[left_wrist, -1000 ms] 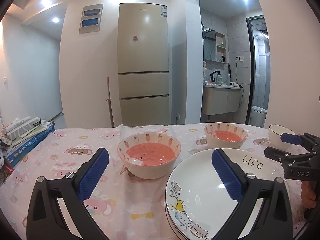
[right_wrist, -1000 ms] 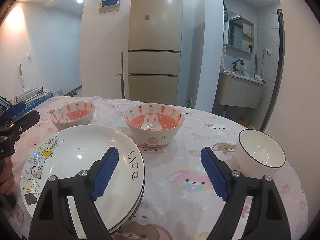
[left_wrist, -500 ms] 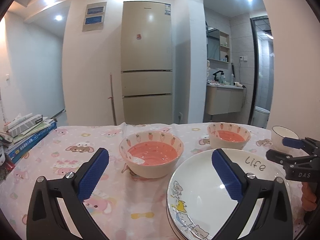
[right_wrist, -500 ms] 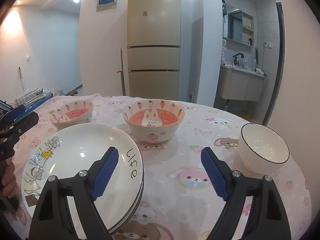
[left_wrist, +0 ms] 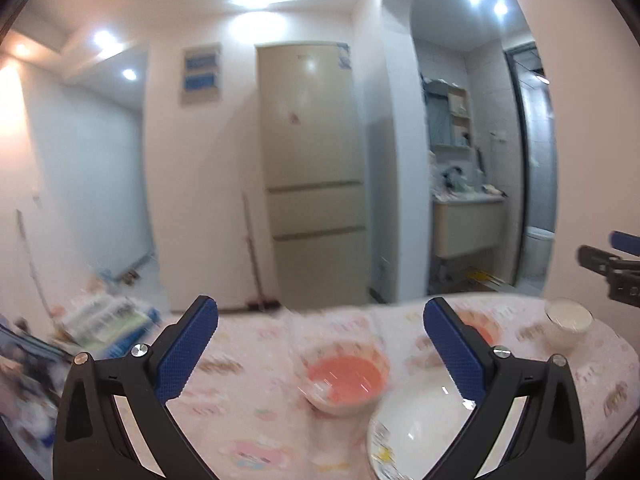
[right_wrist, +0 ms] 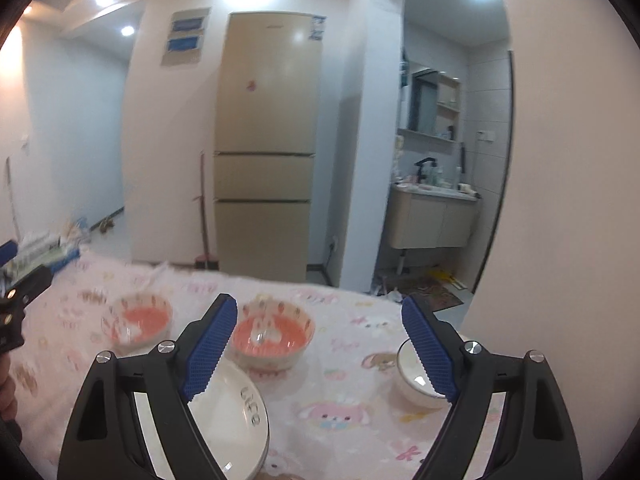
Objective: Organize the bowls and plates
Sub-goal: 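Raise both tools and move them toward the large pink bunny bowl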
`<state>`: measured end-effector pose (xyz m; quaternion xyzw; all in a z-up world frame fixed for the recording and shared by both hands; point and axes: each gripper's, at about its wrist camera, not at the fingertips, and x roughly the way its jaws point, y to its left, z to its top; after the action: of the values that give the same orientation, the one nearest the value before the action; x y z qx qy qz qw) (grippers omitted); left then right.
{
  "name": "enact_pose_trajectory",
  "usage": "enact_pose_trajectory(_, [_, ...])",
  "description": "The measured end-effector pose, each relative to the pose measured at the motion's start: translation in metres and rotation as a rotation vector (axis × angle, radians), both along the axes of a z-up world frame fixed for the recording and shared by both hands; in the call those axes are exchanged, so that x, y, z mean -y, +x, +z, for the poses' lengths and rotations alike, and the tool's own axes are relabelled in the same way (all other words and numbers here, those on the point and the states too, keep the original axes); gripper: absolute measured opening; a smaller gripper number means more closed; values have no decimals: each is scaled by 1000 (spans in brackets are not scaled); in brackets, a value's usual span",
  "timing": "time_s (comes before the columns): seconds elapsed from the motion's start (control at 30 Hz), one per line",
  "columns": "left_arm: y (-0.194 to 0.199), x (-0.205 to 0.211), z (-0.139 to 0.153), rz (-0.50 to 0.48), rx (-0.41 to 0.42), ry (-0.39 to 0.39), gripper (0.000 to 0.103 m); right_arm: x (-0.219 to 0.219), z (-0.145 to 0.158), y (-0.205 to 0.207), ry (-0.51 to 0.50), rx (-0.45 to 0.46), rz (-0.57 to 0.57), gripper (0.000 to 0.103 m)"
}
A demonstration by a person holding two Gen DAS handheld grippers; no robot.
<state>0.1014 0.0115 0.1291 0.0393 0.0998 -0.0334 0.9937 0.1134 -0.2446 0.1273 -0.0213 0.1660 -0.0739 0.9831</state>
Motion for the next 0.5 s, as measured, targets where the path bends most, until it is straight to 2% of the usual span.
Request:
enact_pose_trajectory(0.03, [-7,-5,16,27,36,-8,102,1,12,-3,17,18,-8,87])
enact_pose_trajectory(0.1, [-20,-12,48,37,88,-38,102,0,39,-14,62,97,44,87])
enact_pose_trajectory(0.13, [-27,-15,63,33,106,-55,102,-5,55,-20,72,151,71,92])
enact_pose_trajectory(0.2, [-39,-18,86,31,136,-87,102,-15,74,-25,53,194,61,103])
enact_pose_trajectory(0.27, [-46,-24,99,39,120,-138,103,-28,91,-23,13,211,50,103])
enact_pose_trajectory(0.33, [-46,-30,104,27,81,-191,103,-41,106,-21,9,253,87,103])
enact_pose_trajectory(0.43, [-37,-30,108,50,58,-170,103,-54,117,-13,34,273,175,103])
enact_pose_trajectory(0.5, [-26,-31,111,67,36,-148,103,-62,123,-3,72,245,236,103])
